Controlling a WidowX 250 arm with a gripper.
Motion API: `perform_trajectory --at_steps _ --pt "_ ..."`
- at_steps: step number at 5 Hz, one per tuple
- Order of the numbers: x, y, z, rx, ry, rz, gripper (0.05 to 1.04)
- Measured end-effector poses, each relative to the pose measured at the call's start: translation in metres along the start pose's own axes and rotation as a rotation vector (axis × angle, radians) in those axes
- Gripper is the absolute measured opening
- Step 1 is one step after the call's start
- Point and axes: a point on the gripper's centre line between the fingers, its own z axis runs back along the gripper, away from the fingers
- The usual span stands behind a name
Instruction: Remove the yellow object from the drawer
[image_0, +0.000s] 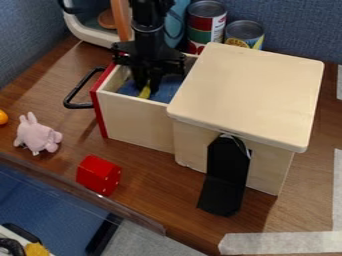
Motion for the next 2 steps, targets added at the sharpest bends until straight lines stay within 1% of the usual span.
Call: perform_trajectory --at_steps 1,2 --pt "-0.002 0.005 0.026 -0.062 -0.036 0.021 0.159" --pt "-0.004 0.016 0.068 -0.138 -0.116 0.044 0.159"
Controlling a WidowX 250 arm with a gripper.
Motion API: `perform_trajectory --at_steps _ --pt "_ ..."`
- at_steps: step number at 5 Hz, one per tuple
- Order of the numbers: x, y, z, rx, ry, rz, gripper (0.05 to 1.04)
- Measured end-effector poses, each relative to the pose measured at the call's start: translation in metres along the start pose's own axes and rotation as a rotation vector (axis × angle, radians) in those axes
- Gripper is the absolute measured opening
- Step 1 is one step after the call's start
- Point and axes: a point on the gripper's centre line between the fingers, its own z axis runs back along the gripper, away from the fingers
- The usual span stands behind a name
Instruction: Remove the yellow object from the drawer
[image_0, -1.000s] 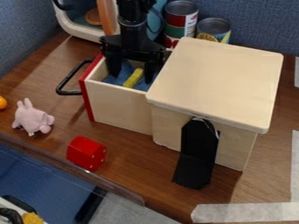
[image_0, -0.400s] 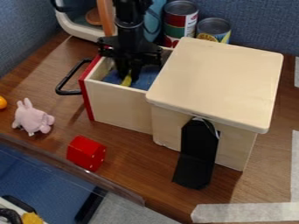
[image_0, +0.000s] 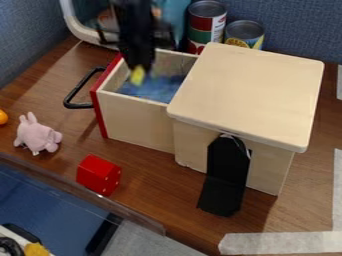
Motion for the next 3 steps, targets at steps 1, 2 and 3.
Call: perform_trajectory --at_steps 1,2,3 --pt "0.000 0.020 0.034 -0.020 -0.059 0.036 0.159" --pt "0.000 0.048 0.051 0.013 -0.099 0.131 0.159" --pt "0.010 0.074 0.046 0.096 -0.115 0.237 0.159"
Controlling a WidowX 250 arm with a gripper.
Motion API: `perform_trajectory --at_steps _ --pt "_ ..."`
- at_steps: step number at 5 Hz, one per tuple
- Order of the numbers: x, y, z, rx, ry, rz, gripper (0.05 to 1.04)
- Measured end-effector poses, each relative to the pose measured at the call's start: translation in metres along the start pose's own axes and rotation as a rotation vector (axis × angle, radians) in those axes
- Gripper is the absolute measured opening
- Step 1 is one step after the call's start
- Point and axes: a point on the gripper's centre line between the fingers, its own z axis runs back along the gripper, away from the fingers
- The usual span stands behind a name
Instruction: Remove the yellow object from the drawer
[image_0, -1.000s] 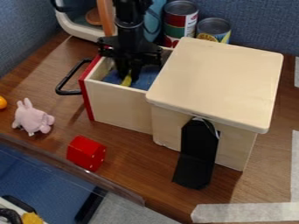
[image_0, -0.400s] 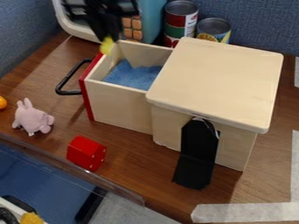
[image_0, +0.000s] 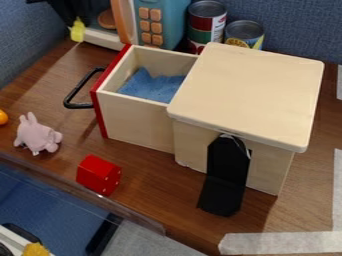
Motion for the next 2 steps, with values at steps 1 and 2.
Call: perform_trajectory --at_steps 1,2 --pt "0.026 0.031 -0.028 0.086 0.017 0.148 0.159" --pt "0.042 0.058 -0.074 0.138 0.059 0.307 0.159"
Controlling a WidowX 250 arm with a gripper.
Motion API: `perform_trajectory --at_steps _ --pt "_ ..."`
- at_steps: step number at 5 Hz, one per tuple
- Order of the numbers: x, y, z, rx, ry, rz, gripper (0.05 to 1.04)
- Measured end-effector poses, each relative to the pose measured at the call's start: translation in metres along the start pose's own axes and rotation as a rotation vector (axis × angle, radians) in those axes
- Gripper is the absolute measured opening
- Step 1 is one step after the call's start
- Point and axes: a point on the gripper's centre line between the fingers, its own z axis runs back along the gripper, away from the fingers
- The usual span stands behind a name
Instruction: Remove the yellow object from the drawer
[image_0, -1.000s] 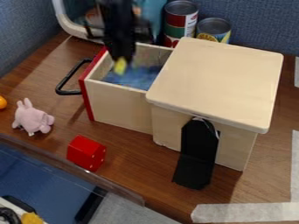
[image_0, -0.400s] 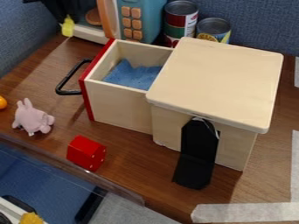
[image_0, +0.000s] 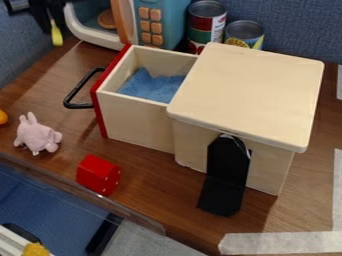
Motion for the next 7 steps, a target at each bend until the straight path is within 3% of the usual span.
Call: perform_trajectory --at_steps 1,2,3,4,5,6,7 --pt "0.017 0.017 -0.032 0.034 -0.015 0.133 0.159" --pt "0.019 0.032 -0.068 0.035 0.014 0.200 0.159" --pt "0.027 0.034 -0.073 0.042 -0.039 0.205 0.159" --pt "0.023 0.035 -0.094 0.086 -0.025 0.183 0.202" --pt "0.026 0.032 -0.090 0.088 -0.023 0.177 0.450" --pt "0.023 0.030 -0.082 0.062 -0.018 0.165 0.766" --pt "0.029 0.023 -0.032 -0.007 -0.037 0.133 0.993"
